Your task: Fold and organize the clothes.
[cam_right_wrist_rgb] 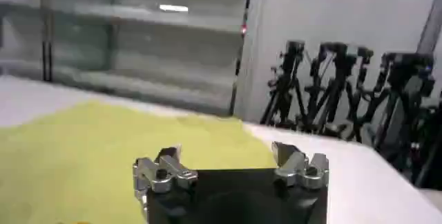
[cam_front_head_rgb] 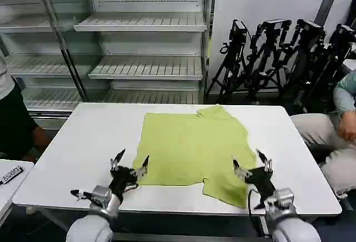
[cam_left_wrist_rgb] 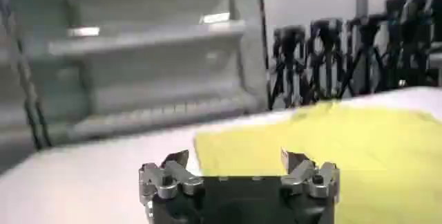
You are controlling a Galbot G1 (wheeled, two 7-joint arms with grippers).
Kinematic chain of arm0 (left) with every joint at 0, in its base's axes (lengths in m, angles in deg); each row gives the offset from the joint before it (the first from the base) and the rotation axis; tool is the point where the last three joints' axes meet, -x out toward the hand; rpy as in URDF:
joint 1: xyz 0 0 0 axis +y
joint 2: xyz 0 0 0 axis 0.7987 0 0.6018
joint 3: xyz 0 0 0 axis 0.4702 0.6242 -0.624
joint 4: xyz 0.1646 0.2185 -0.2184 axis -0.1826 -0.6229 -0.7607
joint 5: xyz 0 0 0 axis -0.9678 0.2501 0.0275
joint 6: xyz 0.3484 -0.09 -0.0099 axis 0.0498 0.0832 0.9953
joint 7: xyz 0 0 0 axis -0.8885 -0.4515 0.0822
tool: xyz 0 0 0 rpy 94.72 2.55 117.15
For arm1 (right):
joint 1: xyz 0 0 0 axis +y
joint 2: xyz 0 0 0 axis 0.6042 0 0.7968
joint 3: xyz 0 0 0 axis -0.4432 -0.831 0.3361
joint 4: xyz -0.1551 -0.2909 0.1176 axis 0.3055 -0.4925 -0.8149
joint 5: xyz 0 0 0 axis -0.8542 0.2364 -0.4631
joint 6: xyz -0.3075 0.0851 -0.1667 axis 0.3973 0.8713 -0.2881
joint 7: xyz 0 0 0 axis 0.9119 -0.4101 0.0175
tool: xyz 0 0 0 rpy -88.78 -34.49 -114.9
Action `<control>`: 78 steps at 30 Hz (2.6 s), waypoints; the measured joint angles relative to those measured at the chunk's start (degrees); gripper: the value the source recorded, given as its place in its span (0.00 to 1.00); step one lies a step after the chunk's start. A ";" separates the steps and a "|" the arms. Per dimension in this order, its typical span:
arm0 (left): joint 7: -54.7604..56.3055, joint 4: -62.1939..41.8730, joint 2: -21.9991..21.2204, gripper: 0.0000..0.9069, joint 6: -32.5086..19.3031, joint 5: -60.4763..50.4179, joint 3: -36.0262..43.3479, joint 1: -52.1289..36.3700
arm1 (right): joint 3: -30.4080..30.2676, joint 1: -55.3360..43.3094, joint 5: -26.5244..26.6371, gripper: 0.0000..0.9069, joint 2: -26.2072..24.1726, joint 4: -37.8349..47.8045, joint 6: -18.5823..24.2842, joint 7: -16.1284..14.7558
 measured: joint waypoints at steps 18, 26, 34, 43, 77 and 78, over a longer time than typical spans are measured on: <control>6.67 -0.22 0.49 0.02 6.99 8.05 0.70 2.92 | -1.53 7.73 4.85 0.00 -0.24 -2.45 -5.40 2.87; 6.98 0.22 0.71 0.01 8.01 9.13 0.97 2.71 | -1.72 7.43 6.51 0.00 -0.23 -2.93 -5.34 2.07; 5.73 0.87 0.50 0.01 8.53 9.25 1.42 0.61 | -0.34 2.38 8.23 0.00 -0.34 -2.77 -6.02 1.20; 5.49 -4.17 -1.80 0.01 8.58 10.18 1.62 -7.98 | -2.03 -11.84 7.79 0.00 0.56 3.70 -7.94 0.59; 4.81 -20.82 -5.24 1.00 8.83 12.51 4.51 -26.42 | -5.82 -31.89 4.71 1.00 2.36 21.87 -8.76 -0.14; 4.94 -20.00 -4.95 1.00 8.87 12.31 4.65 -25.75 | -5.32 -31.11 4.88 1.00 2.08 21.28 -8.93 -0.09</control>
